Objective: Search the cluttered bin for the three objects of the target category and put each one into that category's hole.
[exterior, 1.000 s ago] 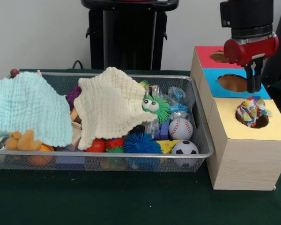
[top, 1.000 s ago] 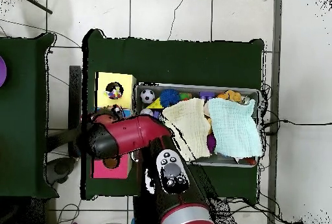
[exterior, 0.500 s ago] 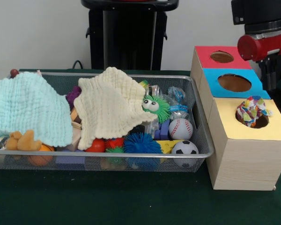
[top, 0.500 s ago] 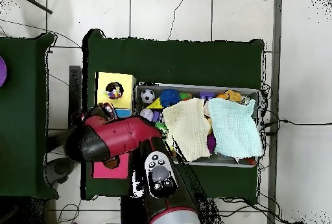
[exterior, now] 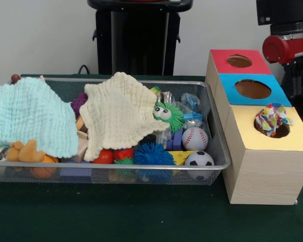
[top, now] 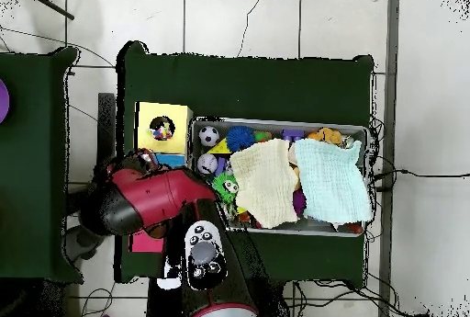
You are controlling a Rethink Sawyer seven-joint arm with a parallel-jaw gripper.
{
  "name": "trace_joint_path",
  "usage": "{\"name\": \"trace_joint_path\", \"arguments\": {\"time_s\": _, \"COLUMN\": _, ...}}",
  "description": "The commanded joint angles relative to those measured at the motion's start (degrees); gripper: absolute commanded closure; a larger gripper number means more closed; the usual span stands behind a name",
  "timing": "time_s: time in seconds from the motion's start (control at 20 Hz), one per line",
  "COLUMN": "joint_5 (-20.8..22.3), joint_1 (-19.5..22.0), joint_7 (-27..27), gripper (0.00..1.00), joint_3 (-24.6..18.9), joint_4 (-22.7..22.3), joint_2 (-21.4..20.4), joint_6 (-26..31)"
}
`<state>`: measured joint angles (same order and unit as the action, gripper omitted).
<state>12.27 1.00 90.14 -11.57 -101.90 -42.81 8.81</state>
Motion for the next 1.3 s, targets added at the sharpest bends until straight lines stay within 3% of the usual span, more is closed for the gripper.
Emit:
{"name": "trace_joint_path", "arguments": {"time_s": 0.05, "joint_5": 1.9, "joint_1": -0.7, "joint_7": 6.6, "gripper": 1.00, "joint_3": 5.2, "joint_4": 2.9, "joint_2": 2.5, "joint_6": 3.4}}
{"name": "trace_joint_path", "arguments": {"time_s": 0.7, "joint_5": 1.9, "joint_1": -2.4, "joint_7": 6.1, "gripper": 1.00, "joint_3": 8.5, "joint_4": 4.1, "joint_2": 2.7, "joint_6": 2.4}}
{"name": "trace_joint_path", "arguments": {"time_s": 1.3, "joint_5": 0.6, "joint_1": -0.4, "joint_7": 6.9, "gripper": 1.00, "joint_3": 5.6, "joint_4": 4.5, "joint_2": 6.5, "joint_6": -0.7}}
